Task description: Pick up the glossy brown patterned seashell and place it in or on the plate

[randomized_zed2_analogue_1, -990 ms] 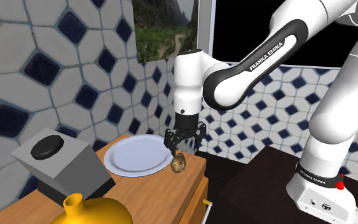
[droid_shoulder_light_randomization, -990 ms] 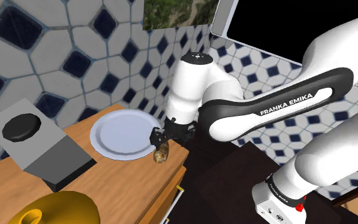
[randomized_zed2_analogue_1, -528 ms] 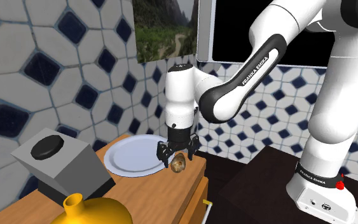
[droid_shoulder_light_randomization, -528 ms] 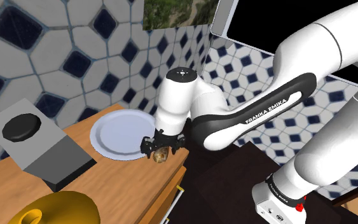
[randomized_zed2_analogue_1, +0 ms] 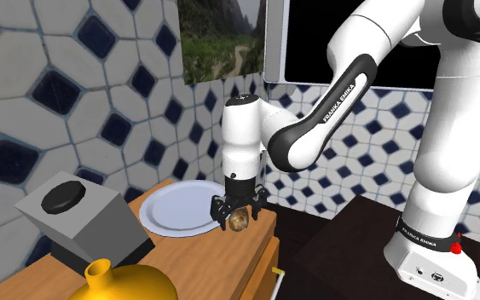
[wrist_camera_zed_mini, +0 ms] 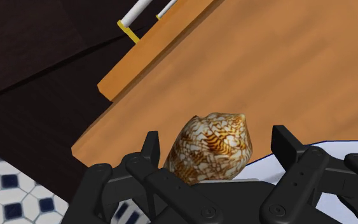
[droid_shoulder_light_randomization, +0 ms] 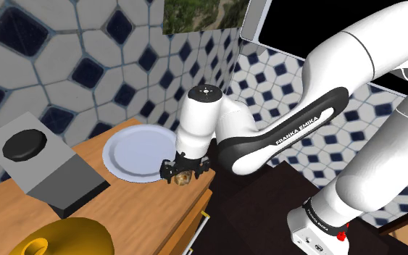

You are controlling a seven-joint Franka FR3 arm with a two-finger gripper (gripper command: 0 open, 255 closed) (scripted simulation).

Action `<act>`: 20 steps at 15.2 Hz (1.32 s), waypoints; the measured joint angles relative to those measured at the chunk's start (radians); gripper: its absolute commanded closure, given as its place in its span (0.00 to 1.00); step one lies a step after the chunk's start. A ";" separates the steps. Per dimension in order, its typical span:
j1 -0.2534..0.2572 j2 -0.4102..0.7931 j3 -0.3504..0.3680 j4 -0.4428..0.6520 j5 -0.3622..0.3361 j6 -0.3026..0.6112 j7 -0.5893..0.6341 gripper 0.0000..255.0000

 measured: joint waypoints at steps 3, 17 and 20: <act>0.000 0.000 0.000 0.000 0.000 0.000 0.000 1.00; -0.016 -0.066 0.020 0.012 0.086 -0.046 -0.064 1.00; -0.021 -0.111 0.025 0.023 0.142 -0.081 -0.106 1.00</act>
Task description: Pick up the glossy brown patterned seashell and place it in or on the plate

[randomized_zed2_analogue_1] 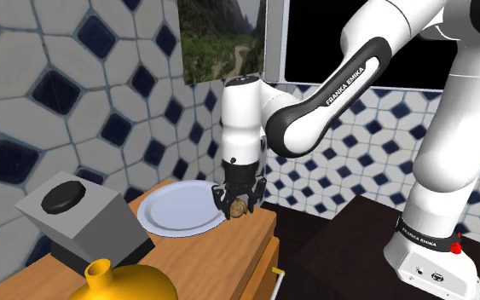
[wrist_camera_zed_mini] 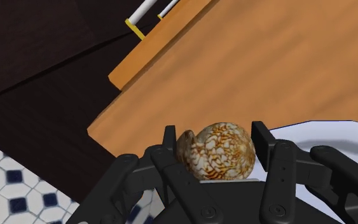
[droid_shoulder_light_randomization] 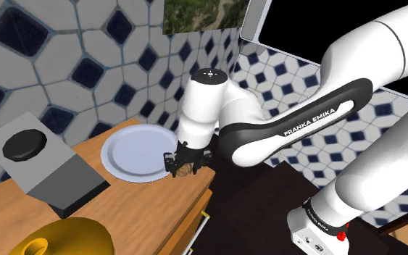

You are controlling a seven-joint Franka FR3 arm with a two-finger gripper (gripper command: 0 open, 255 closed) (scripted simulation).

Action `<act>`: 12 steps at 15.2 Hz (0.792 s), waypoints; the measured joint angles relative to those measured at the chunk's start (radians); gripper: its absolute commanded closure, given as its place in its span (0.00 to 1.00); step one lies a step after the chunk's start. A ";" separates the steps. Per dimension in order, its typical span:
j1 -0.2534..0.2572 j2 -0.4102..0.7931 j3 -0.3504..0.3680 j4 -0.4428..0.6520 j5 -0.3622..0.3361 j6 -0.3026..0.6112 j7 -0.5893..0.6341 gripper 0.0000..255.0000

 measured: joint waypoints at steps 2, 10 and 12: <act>0.001 -0.024 0.001 0.008 0.028 -0.022 -0.019 1.00; 0.001 -0.093 -0.015 0.071 0.105 -0.125 -0.087 1.00; -0.014 -0.016 -0.008 0.134 0.030 -0.142 -0.050 1.00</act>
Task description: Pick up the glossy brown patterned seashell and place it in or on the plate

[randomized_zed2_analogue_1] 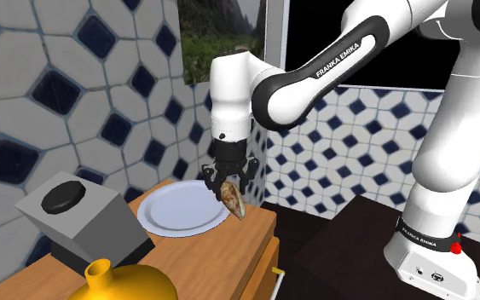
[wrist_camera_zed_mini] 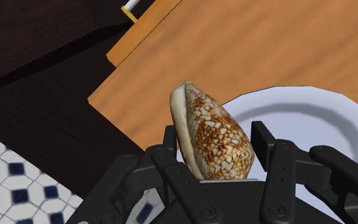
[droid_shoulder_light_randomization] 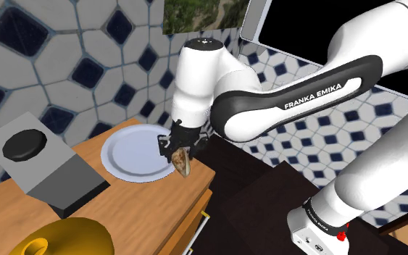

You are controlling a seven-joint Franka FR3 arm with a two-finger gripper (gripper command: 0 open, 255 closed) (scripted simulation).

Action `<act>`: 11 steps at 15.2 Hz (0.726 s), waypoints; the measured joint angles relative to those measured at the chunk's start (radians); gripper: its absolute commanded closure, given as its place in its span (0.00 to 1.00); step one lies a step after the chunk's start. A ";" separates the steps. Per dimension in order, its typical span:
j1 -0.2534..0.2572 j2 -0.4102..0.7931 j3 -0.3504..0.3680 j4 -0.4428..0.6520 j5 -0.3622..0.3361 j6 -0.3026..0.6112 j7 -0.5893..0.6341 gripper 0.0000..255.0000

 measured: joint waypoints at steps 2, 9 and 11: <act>0.002 0.113 -0.004 0.084 -0.105 -0.020 0.054 1.00; 0.128 0.435 -0.102 0.441 -0.346 -0.163 0.130 1.00; 0.165 0.497 -0.126 0.516 -0.381 -0.189 0.135 1.00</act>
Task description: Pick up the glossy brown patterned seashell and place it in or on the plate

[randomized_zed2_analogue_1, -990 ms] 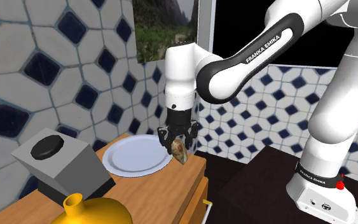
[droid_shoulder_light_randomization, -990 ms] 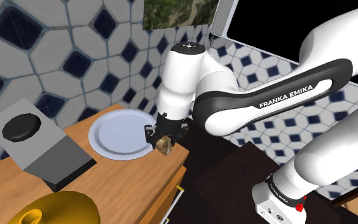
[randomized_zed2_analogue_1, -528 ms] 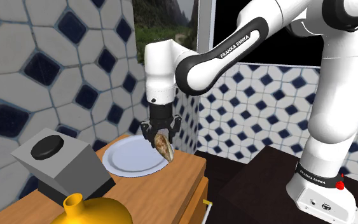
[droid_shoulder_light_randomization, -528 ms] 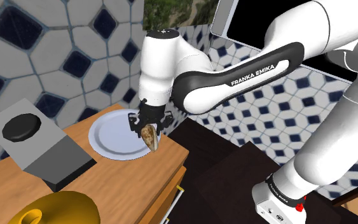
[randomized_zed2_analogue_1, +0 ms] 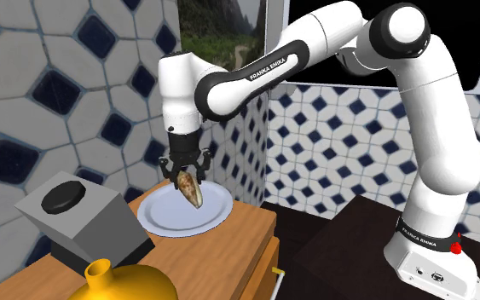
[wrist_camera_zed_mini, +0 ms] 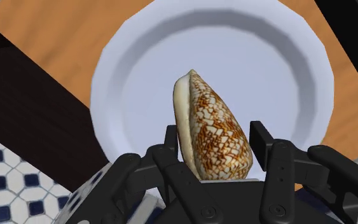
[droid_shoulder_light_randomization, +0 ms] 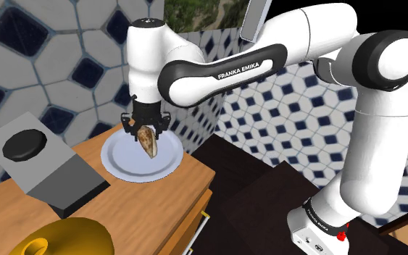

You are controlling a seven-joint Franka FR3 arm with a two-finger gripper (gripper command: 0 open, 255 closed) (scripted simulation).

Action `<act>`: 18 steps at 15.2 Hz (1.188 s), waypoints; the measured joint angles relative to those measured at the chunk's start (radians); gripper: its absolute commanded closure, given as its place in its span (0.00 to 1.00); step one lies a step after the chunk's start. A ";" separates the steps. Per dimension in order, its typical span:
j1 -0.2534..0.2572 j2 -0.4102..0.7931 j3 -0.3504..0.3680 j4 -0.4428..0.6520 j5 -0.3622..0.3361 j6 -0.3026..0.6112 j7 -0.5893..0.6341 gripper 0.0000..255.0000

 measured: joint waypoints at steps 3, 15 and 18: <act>0.017 0.034 -0.016 0.007 -0.024 0.019 0.013 1.00; 0.046 0.073 -0.045 -0.024 -0.076 0.108 0.051 1.00; 0.047 0.065 -0.046 -0.030 -0.078 0.118 0.054 1.00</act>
